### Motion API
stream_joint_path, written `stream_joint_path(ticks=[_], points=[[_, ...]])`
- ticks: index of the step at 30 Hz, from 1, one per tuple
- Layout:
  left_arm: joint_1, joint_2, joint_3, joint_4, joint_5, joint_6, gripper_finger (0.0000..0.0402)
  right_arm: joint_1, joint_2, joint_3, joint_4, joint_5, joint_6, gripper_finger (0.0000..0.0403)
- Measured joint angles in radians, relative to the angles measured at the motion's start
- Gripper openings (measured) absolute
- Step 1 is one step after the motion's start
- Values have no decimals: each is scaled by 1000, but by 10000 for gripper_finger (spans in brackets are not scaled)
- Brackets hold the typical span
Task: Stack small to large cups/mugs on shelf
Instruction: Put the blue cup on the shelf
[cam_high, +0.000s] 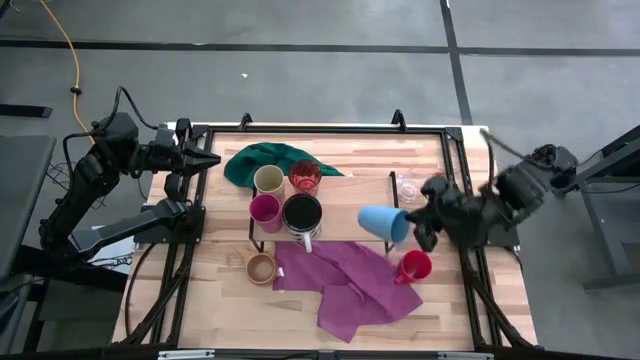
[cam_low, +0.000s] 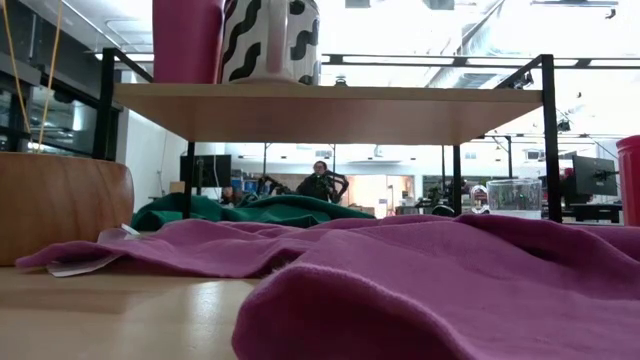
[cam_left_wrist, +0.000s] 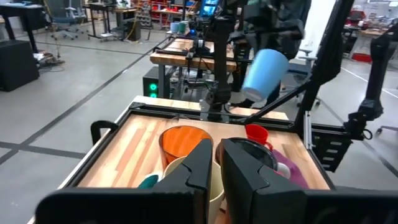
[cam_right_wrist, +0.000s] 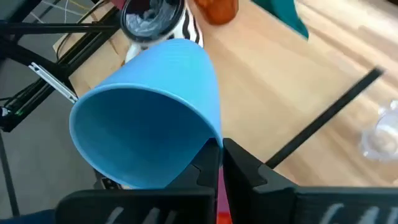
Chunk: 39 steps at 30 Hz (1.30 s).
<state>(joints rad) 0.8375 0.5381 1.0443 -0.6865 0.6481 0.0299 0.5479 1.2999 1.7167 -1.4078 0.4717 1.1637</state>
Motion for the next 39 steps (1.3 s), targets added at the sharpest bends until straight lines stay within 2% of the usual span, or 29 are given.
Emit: stream_joint_path(ticks=[14,18,22,27,34,39], points=[[0,0,0,-31,22,1,24,-514,24,44,90,-456,-545,0],[0,0,0,-44,22,2,24,-633,66,44,89,-597,-665,0],[0,0,0,-48,22,3,24,-728,119,45,89,-682,-773,0],[0,0,0,-48,22,3,24,-798,220,154,29,-689,-908,0],[0,0,0,-48,17,0,24,-837,402,467,-168,-618,-1062,0],[0,0,0,-49,14,-1,24,-844,489,570,-161,-578,-1137,0]])
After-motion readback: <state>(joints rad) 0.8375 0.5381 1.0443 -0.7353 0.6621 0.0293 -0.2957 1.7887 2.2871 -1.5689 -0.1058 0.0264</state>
